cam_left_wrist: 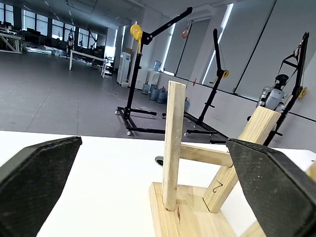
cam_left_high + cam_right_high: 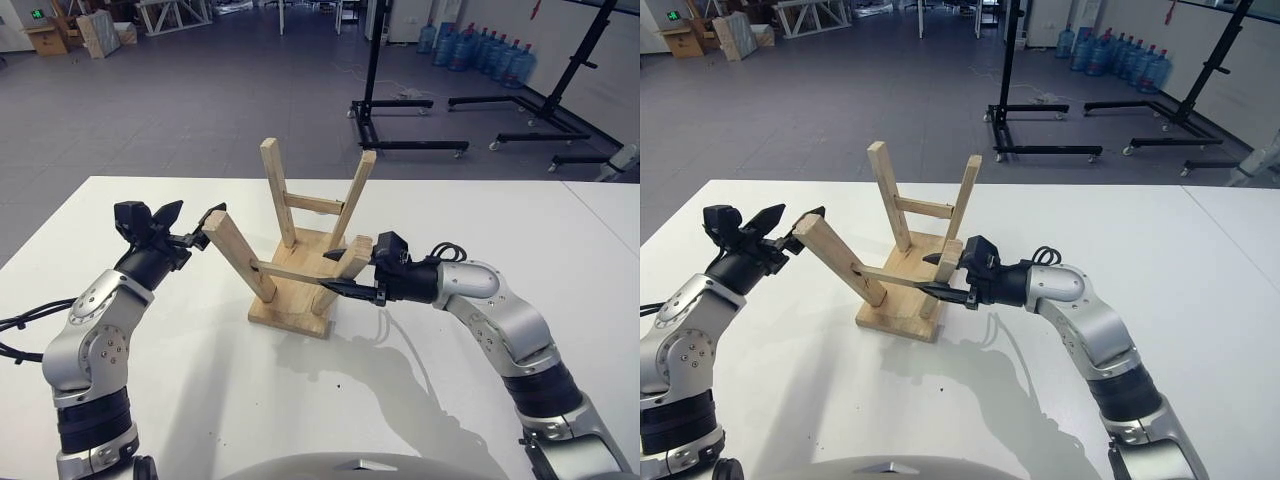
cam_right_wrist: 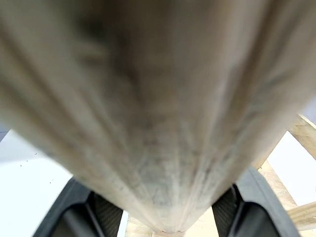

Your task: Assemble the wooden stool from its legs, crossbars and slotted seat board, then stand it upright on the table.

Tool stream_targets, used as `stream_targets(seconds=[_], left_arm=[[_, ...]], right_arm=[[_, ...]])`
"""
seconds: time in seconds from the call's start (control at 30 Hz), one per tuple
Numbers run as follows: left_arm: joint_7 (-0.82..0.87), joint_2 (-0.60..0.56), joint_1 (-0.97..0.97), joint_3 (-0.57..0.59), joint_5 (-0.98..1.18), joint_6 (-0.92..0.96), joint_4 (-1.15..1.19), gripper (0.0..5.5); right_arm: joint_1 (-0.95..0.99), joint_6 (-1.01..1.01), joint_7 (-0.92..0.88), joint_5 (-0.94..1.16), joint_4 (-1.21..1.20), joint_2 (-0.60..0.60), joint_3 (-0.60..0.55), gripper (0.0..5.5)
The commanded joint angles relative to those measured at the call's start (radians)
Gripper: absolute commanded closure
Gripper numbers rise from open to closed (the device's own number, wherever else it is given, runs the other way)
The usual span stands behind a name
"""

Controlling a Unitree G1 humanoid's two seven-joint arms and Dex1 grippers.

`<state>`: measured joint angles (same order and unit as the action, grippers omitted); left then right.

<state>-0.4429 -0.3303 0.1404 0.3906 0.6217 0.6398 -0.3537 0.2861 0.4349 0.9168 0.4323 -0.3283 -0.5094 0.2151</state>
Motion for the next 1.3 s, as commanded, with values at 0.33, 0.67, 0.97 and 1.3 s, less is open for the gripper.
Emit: stream_targets(seconds=[0.33, 0.67, 0.97, 1.3], left_arm=[[0.029, 0.042, -0.063, -0.217, -0.061, -0.045, -0.074, 0.1], [0.016, 0.05, -0.056, -0.227, -0.086, -0.079, -0.039, 0.1], [0.025, 0.033, -0.053, -0.198, -0.091, -0.123, 0.011, 0.1], [0.043, 0.013, -0.057, -0.178, -0.101, -0.145, 0.038, 0.1]], right_arm=[[0.08, 0.117, -0.119, -0.058, 0.003, 0.118, 0.117, 3.45], [0.057, 0.117, -0.137, -0.085, 0.045, 0.127, 0.12, 3.45], [0.031, 0.162, -0.136, -0.038, 0.062, 0.125, 0.089, 2.82], [-0.001, 0.164, -0.125, -0.054, 0.08, 0.089, 0.073, 1.13]])
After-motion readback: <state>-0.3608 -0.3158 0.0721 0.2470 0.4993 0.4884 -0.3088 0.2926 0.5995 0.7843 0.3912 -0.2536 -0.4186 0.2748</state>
